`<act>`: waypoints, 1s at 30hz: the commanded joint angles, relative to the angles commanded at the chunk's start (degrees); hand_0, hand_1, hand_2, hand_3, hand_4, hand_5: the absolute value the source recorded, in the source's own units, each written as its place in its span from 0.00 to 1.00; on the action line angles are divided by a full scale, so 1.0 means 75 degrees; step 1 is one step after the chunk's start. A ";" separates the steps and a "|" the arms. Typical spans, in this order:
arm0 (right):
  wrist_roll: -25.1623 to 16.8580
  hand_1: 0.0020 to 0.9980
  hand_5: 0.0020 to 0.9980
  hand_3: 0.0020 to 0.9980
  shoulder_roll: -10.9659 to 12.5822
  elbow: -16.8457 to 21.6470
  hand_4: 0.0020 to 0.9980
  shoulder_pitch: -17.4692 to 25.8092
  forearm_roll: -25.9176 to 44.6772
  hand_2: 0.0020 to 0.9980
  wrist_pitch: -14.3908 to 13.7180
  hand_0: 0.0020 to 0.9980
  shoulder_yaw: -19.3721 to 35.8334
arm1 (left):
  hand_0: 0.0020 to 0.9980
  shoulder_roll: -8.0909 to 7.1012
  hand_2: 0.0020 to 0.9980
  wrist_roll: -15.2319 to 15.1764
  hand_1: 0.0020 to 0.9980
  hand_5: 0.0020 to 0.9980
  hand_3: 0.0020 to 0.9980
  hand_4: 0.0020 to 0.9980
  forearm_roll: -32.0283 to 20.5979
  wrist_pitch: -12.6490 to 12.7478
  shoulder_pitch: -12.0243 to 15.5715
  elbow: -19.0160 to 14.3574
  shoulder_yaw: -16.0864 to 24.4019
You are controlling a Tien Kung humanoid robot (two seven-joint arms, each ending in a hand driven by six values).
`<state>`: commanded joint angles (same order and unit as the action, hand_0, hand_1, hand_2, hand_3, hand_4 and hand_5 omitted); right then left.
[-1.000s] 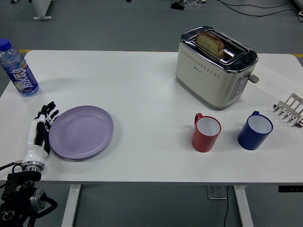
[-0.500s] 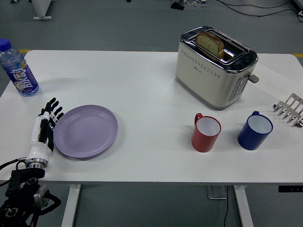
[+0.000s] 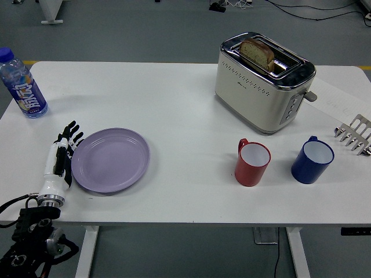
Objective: Push plate across desktop
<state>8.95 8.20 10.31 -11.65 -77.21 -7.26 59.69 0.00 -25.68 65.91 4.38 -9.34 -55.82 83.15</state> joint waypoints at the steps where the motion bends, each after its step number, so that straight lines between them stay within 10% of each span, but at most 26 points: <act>1: -0.0001 0.60 0.12 0.61 0.0000 0.0000 0.18 -0.0001 0.0006 0.67 -0.0001 0.64 -0.0003 | 0.85 0.0000 0.95 -0.0007 0.91 1.00 0.94 0.64 -0.0012 0.0012 -0.0003 -0.0006 -0.0032; 30: 0.0005 0.60 0.12 0.61 0.0009 0.0000 0.18 -0.0004 -0.0020 0.67 0.0005 0.64 0.0016 | 0.85 0.0000 0.95 -0.0104 0.90 1.00 0.92 0.63 -0.0362 0.0154 -0.0046 -0.0121 -0.1179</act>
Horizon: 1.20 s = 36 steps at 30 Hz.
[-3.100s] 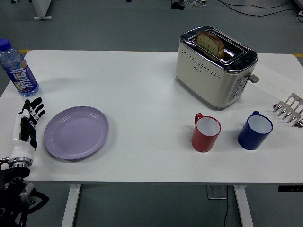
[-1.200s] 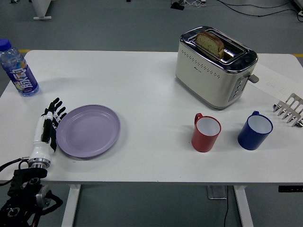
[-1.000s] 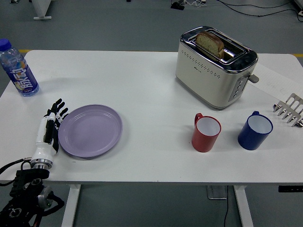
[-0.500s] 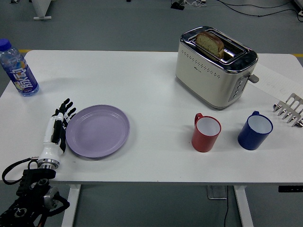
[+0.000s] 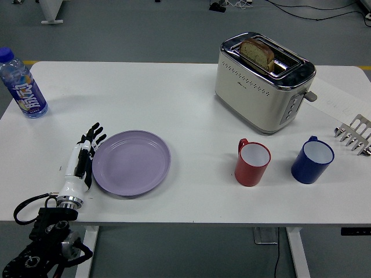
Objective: Push plate across desktop
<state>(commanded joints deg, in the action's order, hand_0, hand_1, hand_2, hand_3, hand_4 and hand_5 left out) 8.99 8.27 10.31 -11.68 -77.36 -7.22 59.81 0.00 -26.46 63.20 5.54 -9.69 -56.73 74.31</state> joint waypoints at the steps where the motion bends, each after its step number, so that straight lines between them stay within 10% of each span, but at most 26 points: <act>1: 0.0001 0.60 0.12 0.61 0.0000 0.0000 0.18 0.0004 0.0000 0.67 0.0000 0.64 0.0001 | 0.85 0.0000 0.95 -0.0001 0.90 1.00 0.92 0.63 -0.0010 0.0000 0.0005 -0.0004 -0.0037; 36: -0.0003 0.60 0.12 0.61 0.0018 0.0000 0.18 0.0076 -0.0004 0.67 0.0002 0.64 -0.0003 | 0.84 -0.0002 0.93 0.0007 0.89 1.00 0.91 0.62 -0.0449 -0.0113 -0.0122 -0.0362 -0.1586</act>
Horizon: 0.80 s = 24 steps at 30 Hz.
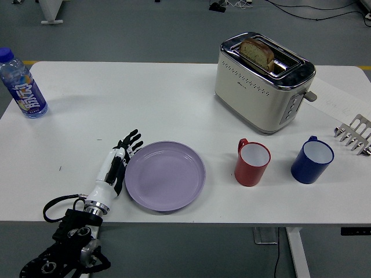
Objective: Push plate across desktop
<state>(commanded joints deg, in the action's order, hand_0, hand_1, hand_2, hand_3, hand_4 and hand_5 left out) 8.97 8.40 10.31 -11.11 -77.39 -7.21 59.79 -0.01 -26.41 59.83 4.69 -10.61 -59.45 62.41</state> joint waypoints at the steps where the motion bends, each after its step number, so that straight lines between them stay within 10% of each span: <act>1: 0.0001 0.60 0.12 0.61 -0.0001 0.0000 0.18 -0.0003 -0.0001 0.67 0.0001 0.64 0.0002 | 0.84 -0.0006 0.93 0.0000 0.89 1.00 0.91 0.62 -0.0003 -0.0004 -0.0014 -0.0010 -0.0032; 24: -0.0010 0.60 0.12 0.61 0.0008 0.0000 0.18 -0.0056 -0.0010 0.67 0.0005 0.64 0.0003 | 0.83 -0.0044 0.93 0.0000 0.88 1.00 0.90 0.62 -0.0059 -0.0071 -0.0170 -0.0093 -0.0316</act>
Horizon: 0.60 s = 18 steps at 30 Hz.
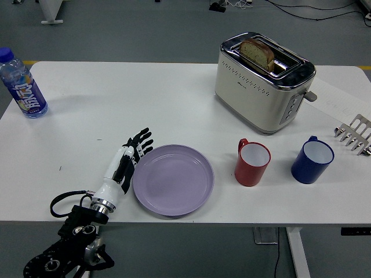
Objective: Push plate across desktop
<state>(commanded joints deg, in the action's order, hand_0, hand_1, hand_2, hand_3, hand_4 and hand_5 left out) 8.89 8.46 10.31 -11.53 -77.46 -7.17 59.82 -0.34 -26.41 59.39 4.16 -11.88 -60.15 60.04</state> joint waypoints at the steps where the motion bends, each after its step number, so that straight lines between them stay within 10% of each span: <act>1: -0.0001 0.60 0.12 0.61 0.0000 0.0000 0.18 -0.0002 0.0004 0.67 -0.0001 0.64 0.0000 | 0.83 0.0009 0.93 0.0001 0.88 1.00 0.90 0.62 0.0011 0.0010 -0.0002 0.0002 0.0045; 18: 0.0000 0.60 0.12 0.61 0.0003 0.0000 0.18 -0.0022 -0.0021 0.67 -0.0004 0.64 0.0025 | 0.80 -0.0138 0.87 0.0429 0.83 1.00 0.82 0.62 0.0990 -0.0099 0.0015 -0.0361 0.2360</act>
<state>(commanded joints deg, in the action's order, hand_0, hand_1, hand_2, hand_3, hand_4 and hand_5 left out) 8.89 8.48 10.31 -11.69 -77.62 -7.20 60.00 -1.38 -23.19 66.82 3.41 -11.77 -62.86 77.74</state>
